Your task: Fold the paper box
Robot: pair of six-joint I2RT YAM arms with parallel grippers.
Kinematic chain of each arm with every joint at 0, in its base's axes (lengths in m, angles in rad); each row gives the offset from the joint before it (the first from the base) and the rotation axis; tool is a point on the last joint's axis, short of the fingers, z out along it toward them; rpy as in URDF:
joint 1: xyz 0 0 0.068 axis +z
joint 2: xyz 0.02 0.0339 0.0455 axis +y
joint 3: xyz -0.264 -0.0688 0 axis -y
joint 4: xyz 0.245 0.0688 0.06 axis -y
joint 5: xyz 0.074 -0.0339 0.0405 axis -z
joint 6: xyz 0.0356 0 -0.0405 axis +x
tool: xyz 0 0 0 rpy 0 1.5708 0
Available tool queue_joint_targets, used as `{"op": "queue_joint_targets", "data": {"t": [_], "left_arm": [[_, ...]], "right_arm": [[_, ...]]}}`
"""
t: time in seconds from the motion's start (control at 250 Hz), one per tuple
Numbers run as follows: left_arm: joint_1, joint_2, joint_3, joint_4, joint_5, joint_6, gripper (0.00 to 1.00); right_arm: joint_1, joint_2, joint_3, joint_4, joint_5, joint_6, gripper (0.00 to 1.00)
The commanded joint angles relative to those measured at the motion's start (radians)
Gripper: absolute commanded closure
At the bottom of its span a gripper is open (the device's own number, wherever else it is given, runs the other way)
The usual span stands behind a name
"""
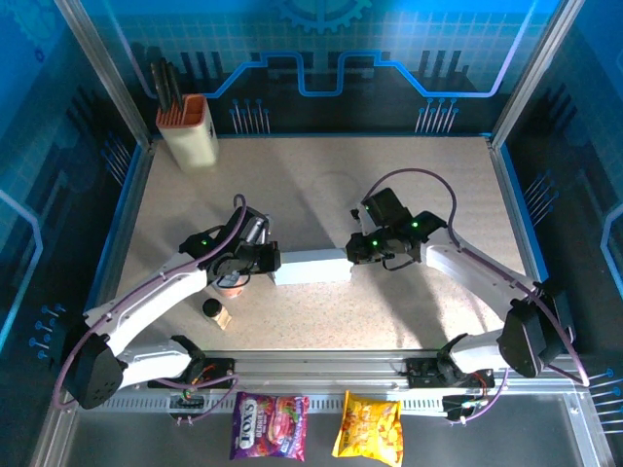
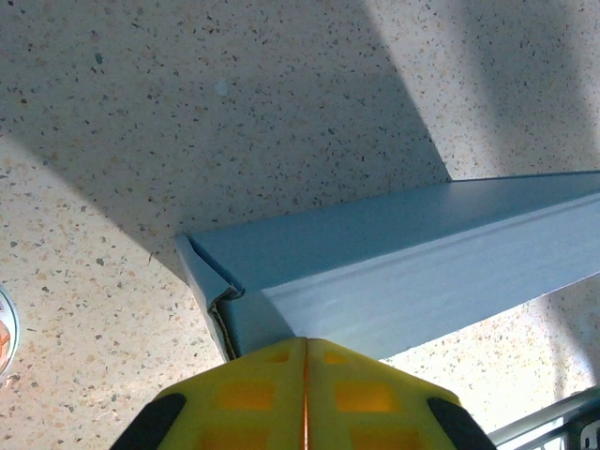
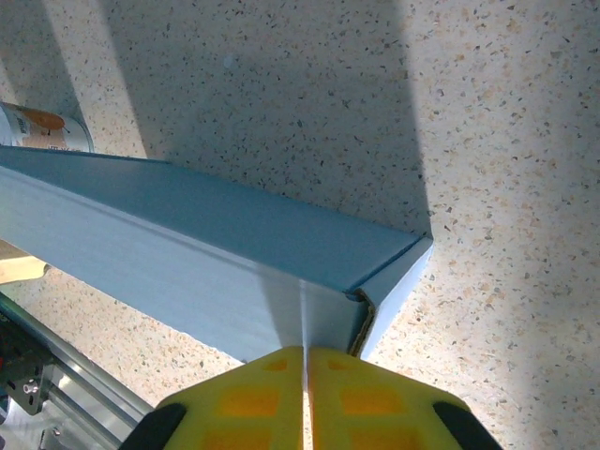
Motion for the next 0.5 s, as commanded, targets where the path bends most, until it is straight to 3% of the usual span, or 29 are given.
{"op": "queue_joint_targets", "data": {"t": [0.0,0.336,0.495], "left_arm": [[0.006,0.042,-0.050,-0.102,-0.007,-0.001,0.91],[0.006,0.047,-0.045,-0.114,-0.003,0.005,0.91],[0.007,0.047,-0.056,-0.108,-0.006,0.004,0.91]], "right_arm": [[0.013,0.025,0.055,-0.055,0.002,-0.005,0.89],[0.014,0.100,0.065,-0.102,0.131,-0.037,0.91],[0.014,0.123,-0.002,-0.114,0.125,-0.030,0.93]]}}
